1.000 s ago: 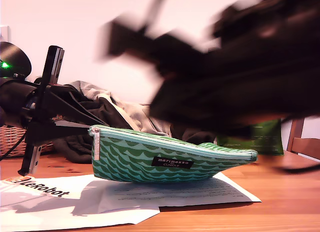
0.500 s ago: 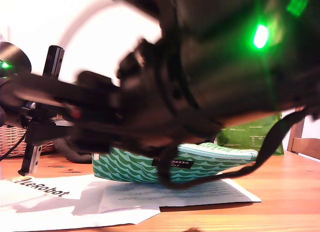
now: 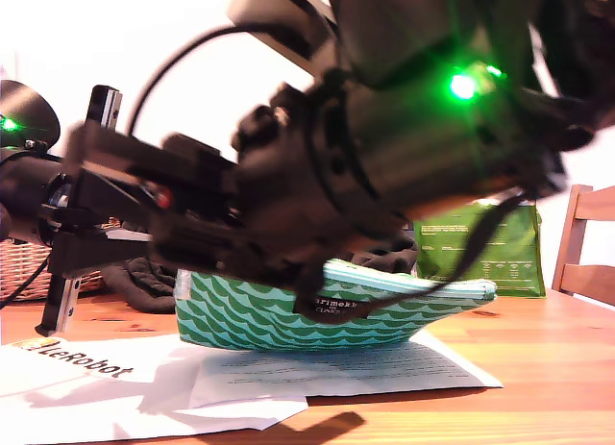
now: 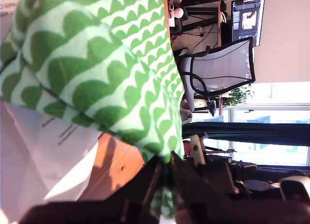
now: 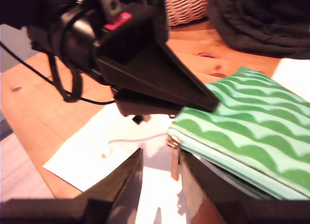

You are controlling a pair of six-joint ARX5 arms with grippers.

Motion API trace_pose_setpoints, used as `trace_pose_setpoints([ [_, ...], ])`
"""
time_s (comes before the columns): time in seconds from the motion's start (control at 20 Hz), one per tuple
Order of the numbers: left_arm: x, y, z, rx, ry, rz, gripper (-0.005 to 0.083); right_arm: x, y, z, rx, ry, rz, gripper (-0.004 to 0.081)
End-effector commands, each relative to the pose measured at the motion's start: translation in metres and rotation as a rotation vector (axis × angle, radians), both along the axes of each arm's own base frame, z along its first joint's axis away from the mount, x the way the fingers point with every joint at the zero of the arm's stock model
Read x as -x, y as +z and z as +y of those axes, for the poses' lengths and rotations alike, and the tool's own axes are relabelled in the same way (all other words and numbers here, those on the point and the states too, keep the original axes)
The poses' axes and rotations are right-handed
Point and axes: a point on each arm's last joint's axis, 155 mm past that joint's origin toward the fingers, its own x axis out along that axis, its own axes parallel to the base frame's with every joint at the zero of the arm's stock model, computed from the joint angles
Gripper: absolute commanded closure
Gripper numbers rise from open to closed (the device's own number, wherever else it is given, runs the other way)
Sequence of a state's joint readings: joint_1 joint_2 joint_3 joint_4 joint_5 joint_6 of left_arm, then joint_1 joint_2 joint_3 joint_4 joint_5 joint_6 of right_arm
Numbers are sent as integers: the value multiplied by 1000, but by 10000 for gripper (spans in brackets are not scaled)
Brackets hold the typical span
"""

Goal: Open the zipper in the zip bag in front of you

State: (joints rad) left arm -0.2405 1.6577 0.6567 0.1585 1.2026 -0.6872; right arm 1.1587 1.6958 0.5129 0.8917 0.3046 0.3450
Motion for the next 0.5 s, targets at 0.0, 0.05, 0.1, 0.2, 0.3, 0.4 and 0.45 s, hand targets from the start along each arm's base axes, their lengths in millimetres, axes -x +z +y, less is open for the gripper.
trace_pose_setpoints([
  [0.0, 1, 0, -1, 7, -7, 3, 793, -3, 6, 4, -11, -3, -6, 559],
  [0.05, 1, 0, -1, 7, -7, 5, 793, -3, 4, 4, 1, -3, -1, 571],
  [0.1, 1, 0, -1, 7, -7, 5, 793, -3, 1, 3, 12, -3, 4, 600],
  [0.2, 1, 0, -1, 7, -6, 4, 793, -3, -2, 2, 26, -3, 10, 676],
  [0.3, 1, 0, -1, 7, -7, 2, 793, -3, -3, 2, 27, -3, 10, 786],
  [0.4, 1, 0, -1, 6, -9, -9, 793, -3, -3, 2, 28, -3, 10, 783],
  [0.45, 1, -1, -1, 3, -8, -12, 793, -2, -3, 2, 29, -3, 11, 783],
])
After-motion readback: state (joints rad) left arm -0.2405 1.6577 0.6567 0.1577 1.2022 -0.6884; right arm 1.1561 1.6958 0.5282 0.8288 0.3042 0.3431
